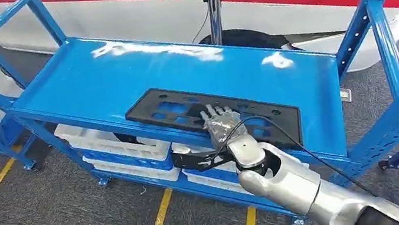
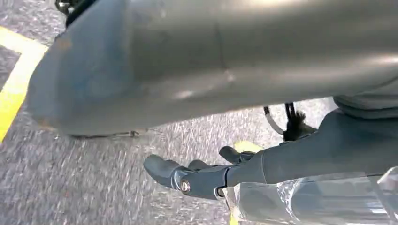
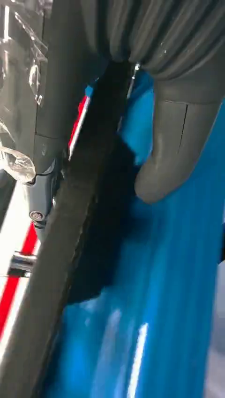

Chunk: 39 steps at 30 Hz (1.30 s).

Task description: Take the parts from the cabinet and place them on the table.

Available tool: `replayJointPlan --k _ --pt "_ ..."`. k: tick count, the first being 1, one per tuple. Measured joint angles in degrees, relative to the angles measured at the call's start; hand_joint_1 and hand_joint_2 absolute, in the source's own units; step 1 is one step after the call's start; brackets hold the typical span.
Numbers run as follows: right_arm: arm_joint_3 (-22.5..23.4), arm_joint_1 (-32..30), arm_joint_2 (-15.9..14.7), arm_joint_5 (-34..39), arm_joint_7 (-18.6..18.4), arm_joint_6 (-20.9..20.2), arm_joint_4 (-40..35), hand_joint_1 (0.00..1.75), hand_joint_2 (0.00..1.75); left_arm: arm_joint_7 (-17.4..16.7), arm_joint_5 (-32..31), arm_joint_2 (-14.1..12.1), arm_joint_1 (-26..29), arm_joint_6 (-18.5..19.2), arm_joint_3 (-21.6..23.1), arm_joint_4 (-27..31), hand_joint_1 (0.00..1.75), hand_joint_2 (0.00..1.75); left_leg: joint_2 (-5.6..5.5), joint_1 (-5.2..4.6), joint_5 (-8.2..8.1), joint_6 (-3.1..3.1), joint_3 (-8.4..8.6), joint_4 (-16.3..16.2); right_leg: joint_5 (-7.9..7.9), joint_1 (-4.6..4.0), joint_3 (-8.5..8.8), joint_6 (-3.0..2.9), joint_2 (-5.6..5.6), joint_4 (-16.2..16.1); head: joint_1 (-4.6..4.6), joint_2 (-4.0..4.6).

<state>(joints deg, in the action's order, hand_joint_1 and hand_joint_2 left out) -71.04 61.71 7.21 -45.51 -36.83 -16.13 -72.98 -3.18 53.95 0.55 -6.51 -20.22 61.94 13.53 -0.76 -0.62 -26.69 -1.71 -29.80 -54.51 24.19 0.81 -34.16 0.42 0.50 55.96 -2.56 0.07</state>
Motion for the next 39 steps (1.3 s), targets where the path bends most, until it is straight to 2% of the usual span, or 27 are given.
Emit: replayJointPlan --k 1,2,3,4,8,11,12,13,14,15,23,24,25,39 --pt "0.0 0.0 0.0 0.2 0.0 -0.2 -0.2 0.00 1.75 0.5 -0.1 0.0 -0.1 0.0 0.0 0.0 0.00 0.00 0.15 -0.03 -0.55 0.47 -0.49 -1.9 0.24 -0.20 0.15 -0.14 -0.03 0.2 -0.05 0.00" --pt "0.0 0.0 -0.1 0.4 0.1 -0.3 -0.2 0.00 1.75 0.6 0.0 0.0 -0.2 0.0 0.0 0.0 0.00 0.00 0.02 -0.07 3.02 -0.10 -0.76 -1.7 0.39 -0.33 0.27 -0.04 0.04 0.3 -0.02 0.00" --pt "-0.2 0.0 0.0 0.7 0.3 -0.5 -0.2 0.00 1.75 0.9 0.3 0.0 -0.2 0.2 0.0 0.0 0.00 0.00 0.07 -0.10 2.09 -1.34 -0.37 -1.9 0.31 -0.34 0.28 -0.08 0.08 0.0 -0.05 0.00" --pt "-0.3 0.0 -0.1 0.8 0.4 -0.7 -0.4 0.00 1.75 1.0 0.5 0.0 -0.3 0.2 0.0 0.0 0.00 0.00 0.12 -0.19 2.34 -1.78 -0.41 -1.5 0.32 -0.42 0.26 -0.08 0.10 0.0 -0.06 0.00" --pt "-0.5 -0.1 -0.2 1.3 0.6 -0.8 -0.4 0.00 1.75 1.1 0.9 0.0 -0.1 0.3 -0.1 0.0 0.00 0.00 0.15 -0.12 2.19 -1.74 -0.29 -1.0 0.37 -0.51 0.14 -0.15 0.10 0.0 -0.05 0.00" --pt "-0.5 -0.1 -0.2 1.8 0.8 -0.6 -0.5 0.00 1.75 1.3 1.1 0.0 -0.2 0.4 -0.2 0.0 0.00 0.00 0.28 0.08 0.54 -2.39 0.78 1.0 0.39 -0.90 -0.10 -0.27 0.02 0.0 -0.05 0.00" --pt "-0.5 -0.1 -0.2 1.8 0.8 -0.6 -0.5 0.00 1.75 1.3 1.2 0.0 -0.1 0.4 -0.2 0.0 0.00 0.00 0.36 0.27 0.54 -1.50 0.84 1.2 0.34 -1.05 -0.16 -0.34 -0.02 0.0 -0.02 0.00" --pt "-0.6 -0.1 -0.2 2.1 1.0 -0.5 -0.5 0.00 1.75 1.4 1.3 0.0 -0.1 0.4 -0.2 0.0 0.00 0.00 0.35 0.39 0.45 -0.30 0.88 1.3 0.32 -1.08 -0.15 -0.38 -0.06 0.1 -0.05 0.00" --pt "-0.6 -0.1 -0.2 2.3 1.0 -0.4 -0.5 0.00 1.75 1.4 1.3 0.0 0.0 0.3 -0.2 0.0 0.00 0.00 0.35 0.42 0.53 -0.01 0.89 1.3 0.31 -1.09 -0.15 -0.39 -0.06 0.1 -0.05 0.00" --pt "-0.6 -0.1 -0.2 2.5 1.0 -0.4 -0.6 0.00 1.75 1.5 1.3 0.0 0.0 0.3 -0.2 0.0 0.00 1.75 0.35 0.45 0.57 0.04 0.88 1.3 0.23 -1.12 -0.15 -0.52 -0.06 0.1 -0.05 0.00" --pt "-0.6 -0.1 -0.3 3.2 1.2 0.1 -1.1 0.00 1.75 3.4 -0.9 0.0 -0.1 -2.4 -0.2 0.0 0.00 1.75 0.36 0.28 0.65 0.17 0.90 1.3 0.06 -0.91 -0.09 -0.57 -0.11 0.1 -0.05 0.00" --pt "-0.7 -0.1 -0.3 3.3 1.2 0.1 -1.3 0.05 1.75 3.4 -0.9 0.0 -0.1 -2.4 -0.2 0.0 0.00 1.75 0.36 0.23 0.66 0.17 0.90 1.3 0.06 -0.88 -0.09 -0.57 -0.11 0.1 -0.05 0.00" --pt "-0.7 -0.1 -0.3 3.5 1.3 0.1 -1.4 1.75 1.75 3.4 -0.9 0.0 -0.1 -2.4 -0.2 0.0 0.00 1.75 0.36 0.22 0.65 0.17 0.90 1.3 0.06 -0.86 -0.09 -0.57 -0.11 0.1 -0.05 0.00" --pt "-1.4 0.2 -0.5 3.7 2.6 0.7 -1.7 1.75 1.75 3.4 0.0 0.0 -0.1 -0.9 -0.2 0.0 0.00 1.75 0.36 0.15 0.64 0.14 0.93 1.3 0.05 -0.78 -0.09 -0.55 -0.11 0.0 -0.05 0.00"
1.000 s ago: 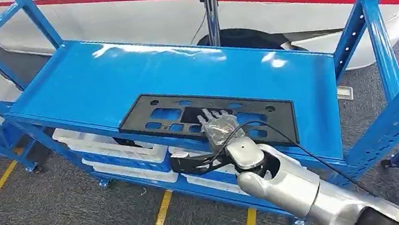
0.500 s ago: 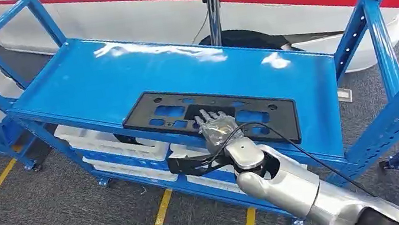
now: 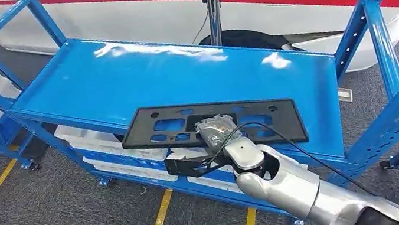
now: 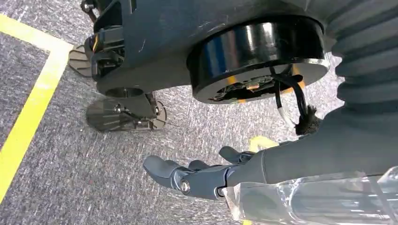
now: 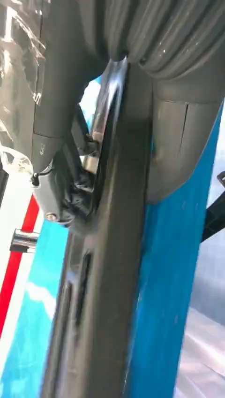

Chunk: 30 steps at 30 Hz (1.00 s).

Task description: Take the parts from the cabinet and place them on the table.

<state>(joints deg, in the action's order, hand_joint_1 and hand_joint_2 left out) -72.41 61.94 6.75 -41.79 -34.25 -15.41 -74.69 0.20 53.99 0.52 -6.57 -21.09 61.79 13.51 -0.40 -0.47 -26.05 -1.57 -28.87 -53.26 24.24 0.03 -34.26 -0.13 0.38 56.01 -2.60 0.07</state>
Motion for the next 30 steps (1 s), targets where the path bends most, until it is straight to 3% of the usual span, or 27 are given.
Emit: replayJointPlan --k 1,2,3,13,20,27,30 --pt "0.0 0.1 0.0 0.0 0.0 0.0 0.0 1.75 1.75 0.0 0.1 0.0 0.0 0.0 0.0 0.0 0.00 1.75 0.00 0.00 0.00 0.00 0.01 0.0 0.00 0.00 0.01 0.00 0.00 0.0 0.00 0.00" --pt "0.0 0.1 0.0 0.0 0.0 0.0 0.0 1.75 1.75 0.0 0.1 0.0 0.0 0.0 0.0 0.0 0.00 0.00 0.00 0.00 0.00 0.00 0.03 0.0 0.00 0.00 0.03 0.00 0.00 0.0 0.00 0.00" --pt "0.0 0.2 -0.1 0.0 0.0 0.1 0.0 1.75 1.75 0.1 0.1 0.0 0.0 0.1 0.0 0.0 0.00 1.75 0.00 0.00 0.00 0.00 0.05 0.0 0.00 0.00 0.04 0.00 0.00 0.0 0.00 0.00" --pt "0.0 0.2 -0.9 0.0 -0.6 0.2 -0.9 1.75 1.75 3.6 0.6 0.0 0.0 -0.3 0.0 0.0 0.00 1.75 0.00 -0.01 0.00 0.00 0.05 0.0 0.00 0.00 0.06 0.00 -0.02 0.0 0.00 0.00" --pt "0.0 0.1 -1.4 -0.2 -0.7 0.4 -1.5 1.75 1.75 3.1 -1.4 0.0 0.0 -3.9 0.0 0.0 0.00 1.75 0.00 -0.03 0.00 0.00 0.06 0.0 0.00 0.03 0.07 0.00 -0.03 0.0 0.00 0.00" --pt "0.0 -0.3 -1.6 -0.4 -0.2 1.4 -1.8 1.75 1.75 3.0 -1.1 0.0 0.0 -3.1 0.0 0.0 0.00 1.75 0.00 -0.04 0.00 0.00 0.09 0.0 0.00 0.03 0.09 0.00 -0.02 0.0 0.00 0.00" --pt "0.0 -1.1 -1.8 -2.1 2.2 4.1 -2.2 1.75 1.75 2.5 -1.6 0.0 0.0 -2.2 0.1 0.0 0.00 1.75 0.00 -0.03 0.00 0.00 0.08 0.0 0.00 0.03 0.09 0.00 -0.02 0.0 0.00 0.00"
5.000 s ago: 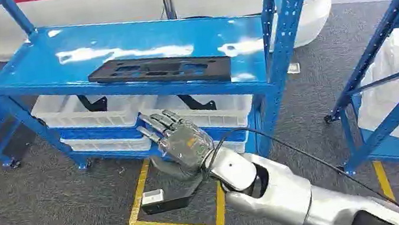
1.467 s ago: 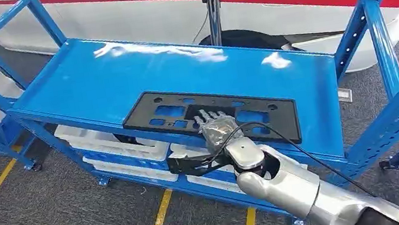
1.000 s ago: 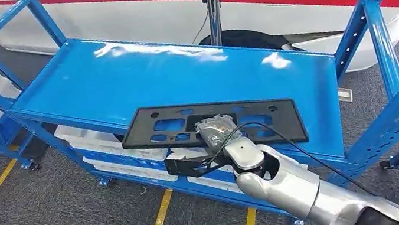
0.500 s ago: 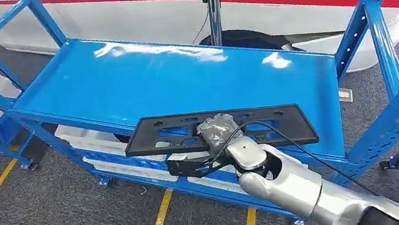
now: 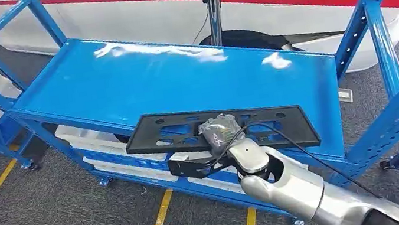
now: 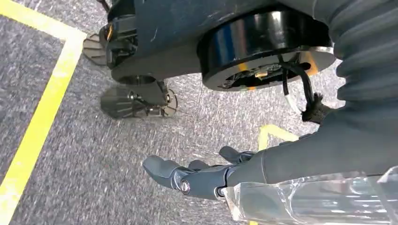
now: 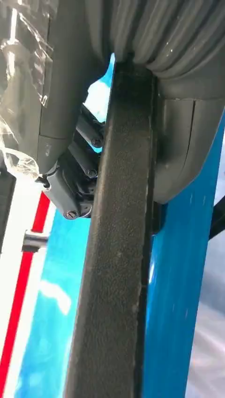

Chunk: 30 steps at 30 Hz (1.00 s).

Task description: Take the parts from the cabinet and place them on the table.

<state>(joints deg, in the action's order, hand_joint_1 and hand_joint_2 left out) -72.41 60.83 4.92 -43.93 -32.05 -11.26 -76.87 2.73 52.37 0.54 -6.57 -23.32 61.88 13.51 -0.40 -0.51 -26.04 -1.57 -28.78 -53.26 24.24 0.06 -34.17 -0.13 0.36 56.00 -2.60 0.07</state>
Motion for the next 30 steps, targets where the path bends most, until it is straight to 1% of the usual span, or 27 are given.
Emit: replayJointPlan --k 2,4,5,6,8,11,17,22,25,30 --pt "0.0 -0.6 -0.3 -2.6 2.1 2.9 -0.4 1.75 1.75 -0.3 -0.5 0.0 0.0 0.7 0.1 0.0 0.00 1.75 0.02 0.00 0.00 0.00 0.01 0.0 0.00 0.00 0.00 0.00 0.02 0.0 0.00 0.00" --pt "0.0 -1.4 -0.5 -6.3 4.5 7.2 -1.2 1.75 1.75 -0.6 -1.4 0.0 0.0 1.2 0.2 0.0 0.00 1.75 0.03 0.00 0.00 0.00 0.02 0.0 0.00 0.00 0.00 0.00 0.03 0.0 0.00 0.00" --pt "0.0 -1.7 -0.7 -7.7 5.3 8.6 -1.6 1.75 1.75 -0.7 -1.7 0.0 0.0 1.3 0.3 0.0 0.00 1.75 0.02 0.00 0.00 0.00 0.03 0.0 0.00 0.00 0.00 0.00 0.02 0.0 0.00 0.00" --pt "0.0 -2.4 -0.8 -9.9 6.5 11.0 -2.3 1.75 1.75 -0.9 -2.1 0.0 0.0 1.4 0.5 0.0 0.00 1.75 0.01 0.00 0.00 0.00 0.03 0.0 0.00 0.00 0.00 0.00 0.00 0.0 0.00 0.00" --pt "0.2 -4.1 -1.1 -13.3 8.6 14.4 -3.6 1.75 1.75 -1.0 -2.8 0.0 0.0 1.6 1.1 0.0 0.00 1.75 0.01 0.00 0.00 0.00 0.02 0.0 0.00 0.00 0.00 0.00 0.00 0.0 0.00 0.00" --pt "0.2 -6.3 -1.5 -16.8 10.3 16.9 -5.1 1.75 1.75 -0.9 -3.5 0.0 -0.1 1.6 1.6 0.0 0.00 1.75 0.02 0.00 0.00 0.00 0.02 0.0 0.00 -0.01 0.00 0.00 0.01 0.0 0.00 0.00" --pt "0.2 -8.3 -2.3 -20.6 12.6 17.4 -7.3 1.75 1.75 -0.9 -4.1 0.0 -0.3 1.8 2.7 0.0 0.00 1.75 0.02 0.00 0.00 0.00 0.02 0.0 0.00 0.00 0.00 0.00 0.01 0.0 0.00 0.00" --pt "0.2 -8.6 -3.2 -23.0 14.1 17.0 -9.2 1.75 1.75 0.7 -4.1 0.0 -0.3 3.0 3.1 0.0 0.00 1.75 0.02 -0.03 0.00 0.00 0.02 0.0 0.00 0.01 0.00 0.00 0.01 0.0 0.00 0.00" --pt "0.2 -8.8 -3.8 -23.7 14.4 16.6 -10.5 1.75 1.75 0.7 -4.0 0.0 -0.3 3.8 3.3 0.0 0.00 1.75 0.02 -0.06 -0.05 -0.07 -0.01 -0.1 -0.03 0.10 0.00 0.05 0.01 0.0 0.00 0.00" --pt "0.2 -9.3 -4.4 -23.8 14.6 16.0 -11.6 1.75 1.75 1.0 -4.2 0.0 -0.4 3.9 3.6 0.0 0.00 1.75 0.02 -0.07 -0.14 -0.21 -0.06 -0.2 -0.04 0.13 0.00 0.08 0.01 0.0 0.00 0.00"
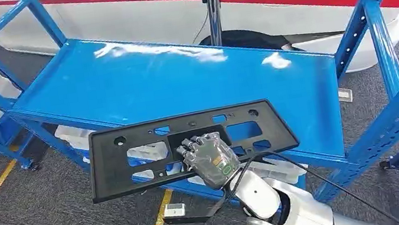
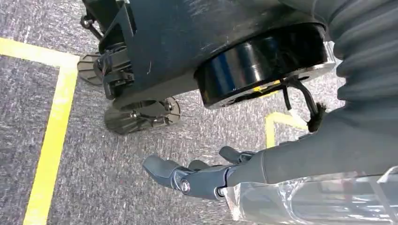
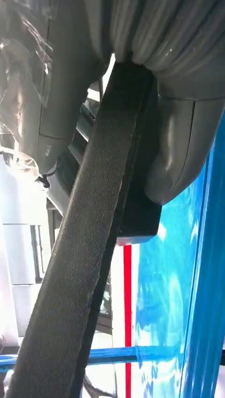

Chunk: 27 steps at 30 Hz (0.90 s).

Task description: Take the parts from the cabinet and place them on the table.

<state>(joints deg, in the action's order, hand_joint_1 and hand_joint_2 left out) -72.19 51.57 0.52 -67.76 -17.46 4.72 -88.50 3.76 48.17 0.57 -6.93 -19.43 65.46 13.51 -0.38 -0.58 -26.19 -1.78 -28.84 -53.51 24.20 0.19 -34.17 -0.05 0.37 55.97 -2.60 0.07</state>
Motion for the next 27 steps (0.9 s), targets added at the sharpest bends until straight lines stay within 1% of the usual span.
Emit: replayJointPlan --k 8,9,10,11,12,13,14,15,16,17,18,19,20,21,22,23,24,25,26,27 --pt "0.0 -0.3 -0.7 0.2 0.0 -0.6 -0.9 1.75 1.75 -0.1 -0.2 0.0 -0.1 0.1 0.6 0.0 0.00 1.75 0.00 -0.06 -0.22 -0.46 -0.39 -0.7 -0.20 0.06 0.00 0.53 0.00 0.0 0.00 0.00" --pt "0.0 -0.3 -0.6 0.4 0.0 -0.7 -1.0 1.75 1.75 -0.1 -0.2 0.0 -0.1 0.1 0.7 0.0 0.00 1.75 0.00 -0.15 -0.04 -0.63 -0.38 -0.7 -0.43 0.15 0.02 0.75 -0.01 0.0 0.00 0.00" --pt "0.1 -0.2 -0.6 0.7 0.1 -0.9 -1.2 1.75 1.75 -0.1 -0.2 0.0 -0.1 0.1 0.7 0.0 0.00 1.75 -0.01 -0.27 0.37 -1.04 -0.39 -0.6 -0.76 0.24 0.12 1.18 0.00 -0.3 0.00 0.00" --pt "0.3 -0.3 -0.6 0.9 0.1 -1.0 -1.3 1.75 1.75 -0.2 -0.2 0.1 -0.2 0.1 0.7 0.0 0.00 1.75 0.08 0.27 1.16 -1.34 -0.14 0.8 -0.69 -0.25 0.15 1.45 0.10 -0.4 0.00 0.00" --pt "0.5 -0.4 -0.8 1.2 0.1 -1.0 -1.3 1.75 1.75 -0.2 -0.2 0.2 -0.3 0.1 0.7 0.0 0.00 1.75 0.24 0.49 1.82 -1.31 0.34 1.4 0.40 -0.06 -0.13 1.74 -0.01 0.3 0.04 0.00" --pt "0.5 -0.3 -0.8 1.3 0.1 -1.0 -1.5 1.75 1.75 -0.2 -0.2 0.2 -0.5 0.1 0.7 0.0 0.00 1.75 0.37 0.69 2.13 -1.71 0.26 1.7 3.01 0.01 -1.38 2.06 -0.01 3.4 0.04 0.00" --pt "0.6 -0.4 -1.0 1.4 0.1 -1.1 -1.5 1.75 1.75 -0.2 -0.3 0.3 -0.6 0.1 0.7 0.0 0.00 1.75 0.37 0.77 2.15 -1.72 0.13 1.7 5.76 0.18 -3.27 2.38 -0.02 8.3 0.07 0.00" --pt "0.6 -0.5 -1.1 1.6 0.1 -1.1 -1.5 1.75 1.75 -0.2 -0.3 0.3 -0.6 0.1 0.8 0.0 0.00 1.75 0.40 0.79 2.16 -1.70 0.10 1.7 7.64 0.41 -4.84 2.61 -0.02 12.4 0.06 0.00" --pt "0.6 -0.8 -1.2 1.9 0.1 -1.1 -1.5 1.75 1.75 -0.2 -0.3 0.3 -0.6 0.1 0.8 0.0 0.00 1.75 0.42 0.89 2.24 -1.58 -0.04 1.7 9.10 0.68 -6.33 2.95 -0.02 16.5 0.04 0.00" --pt "0.6 -1.0 -1.4 1.9 0.2 -1.1 -1.5 1.75 1.75 -0.4 -0.4 0.3 -0.6 0.1 0.8 0.0 0.00 1.75 0.42 1.07 2.32 -1.42 -0.11 1.7 8.79 0.94 -6.47 3.24 -0.04 17.4 0.07 0.00" --pt "0.6 -1.1 -1.5 1.9 0.2 -1.1 -1.5 1.75 1.75 -0.5 -0.4 0.3 -0.6 0.1 0.8 0.0 0.00 1.75 0.40 1.31 2.36 -1.24 -0.17 1.6 7.31 1.25 -5.24 3.63 -0.06 15.6 0.04 0.00" --pt "0.6 -1.1 -1.6 2.0 0.2 -1.1 -1.6 1.75 1.75 -0.5 -0.4 0.4 -0.6 0.1 0.8 0.0 0.00 1.75 0.37 1.67 2.35 -0.98 -0.20 1.4 5.07 1.61 -2.86 4.06 -0.10 11.6 0.07 0.00" --pt "0.6 -1.0 -1.6 2.0 0.2 -1.1 -1.6 1.75 1.75 -0.5 -0.5 0.4 -0.6 0.1 0.8 0.0 0.00 1.75 0.33 2.11 2.15 -0.47 -0.29 1.0 2.51 2.06 0.42 4.73 -0.27 5.8 0.07 0.00" --pt "0.6 -1.0 -1.6 1.9 0.2 -1.1 -1.6 1.75 1.75 -0.5 -0.5 0.4 -0.7 0.1 0.8 0.0 0.00 1.75 0.31 2.23 1.76 0.22 -0.51 0.4 1.66 2.57 3.06 5.58 -0.42 0.5 0.07 0.00" --pt "0.6 -0.9 -1.6 1.9 0.2 -1.1 -1.7 1.75 1.75 -0.6 -0.5 0.2 -0.8 0.0 0.8 -0.1 0.00 1.75 0.13 1.98 1.63 0.79 -1.14 -0.1 2.26 1.75 3.67 5.34 0.14 0.1 0.13 0.00" --pt "0.7 -0.9 -1.6 1.9 0.2 -1.2 -1.8 1.75 1.75 -0.6 -0.6 0.4 -0.8 0.1 0.8 -0.1 0.00 1.75 0.09 1.78 1.78 1.07 -1.29 -0.3 1.96 1.85 2.96 4.38 0.36 0.7 0.02 0.00" --pt "0.7 -0.8 -1.6 1.9 0.1 -1.2 -1.8 1.75 1.75 -0.6 -0.6 0.4 -0.9 0.0 0.8 -0.1 0.00 1.75 0.03 1.83 1.80 1.19 -1.58 -0.7 2.52 2.08 2.81 3.60 0.31 0.4 0.02 0.00" --pt "0.7 -0.9 -1.6 1.8 0.1 -1.3 -1.9 1.75 1.75 -0.7 -0.5 0.4 -0.8 0.0 0.8 -0.1 0.00 1.75 0.03 1.96 2.10 1.54 -1.75 -0.6 2.44 1.83 2.35 3.14 0.34 0.9 0.02 0.00" --pt "0.7 -0.8 -1.6 1.6 0.0 -1.4 -1.9 1.75 1.75 -0.9 -0.5 0.4 -0.7 0.0 0.9 -0.1 0.00 1.75 0.04 2.16 2.15 1.83 -2.00 -0.7 2.13 1.81 2.05 2.41 0.30 0.8 0.00 0.00" --pt "0.7 -0.6 -1.6 1.1 -0.1 -1.4 -1.9 1.75 1.75 -1.0 -0.5 0.4 -0.8 0.0 0.9 -0.1 0.00 1.75 0.15 2.32 0.91 1.94 -2.60 -1.6 1.78 1.80 1.67 1.70 0.23 0.7 0.00 0.00"
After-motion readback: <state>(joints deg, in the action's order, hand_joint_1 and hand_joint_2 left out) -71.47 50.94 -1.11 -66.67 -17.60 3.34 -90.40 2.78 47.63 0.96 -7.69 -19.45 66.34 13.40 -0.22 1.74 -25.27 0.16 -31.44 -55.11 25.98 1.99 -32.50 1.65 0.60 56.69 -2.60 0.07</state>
